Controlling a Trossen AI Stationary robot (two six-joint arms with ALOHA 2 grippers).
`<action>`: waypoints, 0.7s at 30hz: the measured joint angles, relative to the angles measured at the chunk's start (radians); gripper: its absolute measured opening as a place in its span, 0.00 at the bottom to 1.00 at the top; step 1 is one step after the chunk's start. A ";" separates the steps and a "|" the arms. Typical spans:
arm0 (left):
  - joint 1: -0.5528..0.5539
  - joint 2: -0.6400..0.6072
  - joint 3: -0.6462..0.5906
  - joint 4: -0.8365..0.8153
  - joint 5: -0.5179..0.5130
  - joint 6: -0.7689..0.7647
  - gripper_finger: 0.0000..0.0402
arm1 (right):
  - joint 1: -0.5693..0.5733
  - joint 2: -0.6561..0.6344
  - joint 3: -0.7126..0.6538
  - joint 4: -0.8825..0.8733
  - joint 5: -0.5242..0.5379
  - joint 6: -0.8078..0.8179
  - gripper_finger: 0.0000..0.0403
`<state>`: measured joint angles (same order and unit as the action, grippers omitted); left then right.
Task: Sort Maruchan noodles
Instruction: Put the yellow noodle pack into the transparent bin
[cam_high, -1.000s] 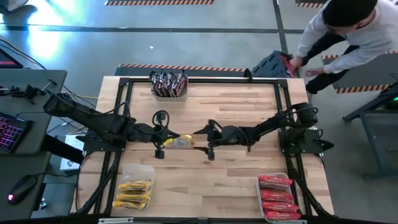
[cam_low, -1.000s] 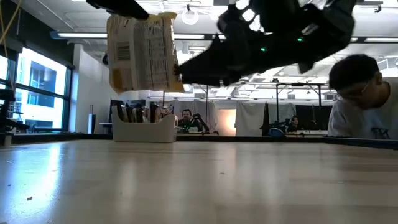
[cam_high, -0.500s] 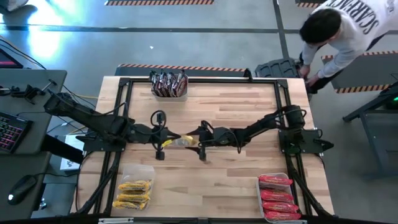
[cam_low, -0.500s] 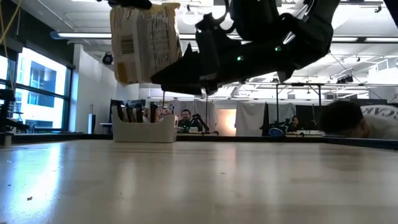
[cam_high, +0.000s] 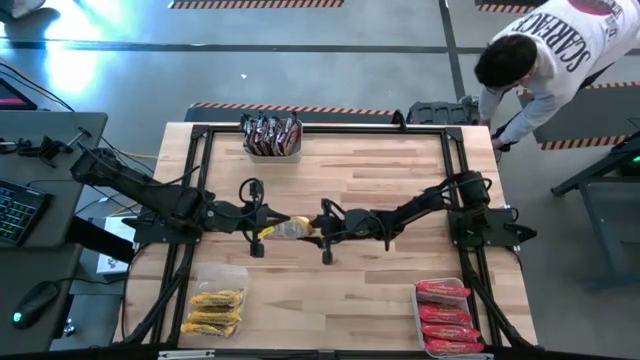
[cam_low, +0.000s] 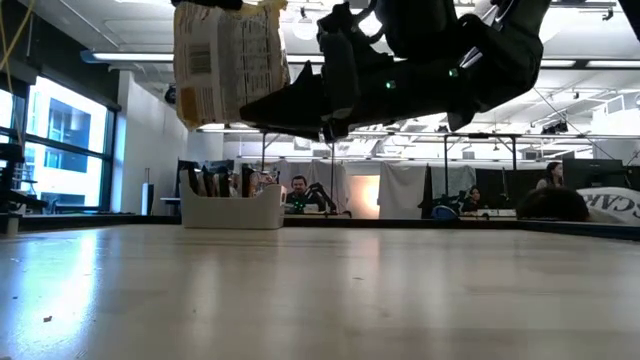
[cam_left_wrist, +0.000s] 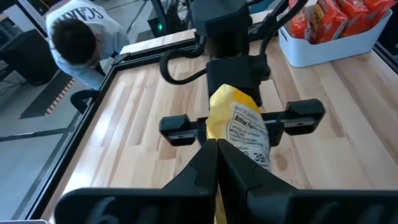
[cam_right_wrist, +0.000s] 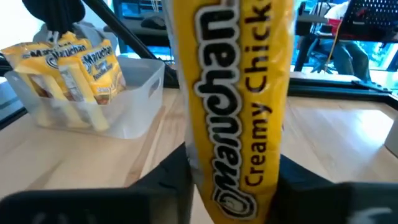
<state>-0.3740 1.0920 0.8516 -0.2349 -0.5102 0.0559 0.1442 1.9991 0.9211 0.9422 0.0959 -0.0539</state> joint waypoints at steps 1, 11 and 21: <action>0.000 0.000 0.000 0.000 -0.002 0.000 0.00 | 0.002 0.000 0.000 0.004 0.000 -0.005 0.24; 0.000 0.000 0.000 -0.032 -0.082 -0.082 0.03 | 0.020 -0.037 0.000 -0.084 0.024 -0.015 0.15; 0.000 0.000 0.000 -0.139 0.016 -0.246 0.25 | 0.018 -0.305 0.002 -0.625 0.087 0.065 0.15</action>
<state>-0.3743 1.0916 0.8516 -0.3742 -0.4941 -0.1904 0.1619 1.6941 0.9232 0.3170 0.1827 0.0116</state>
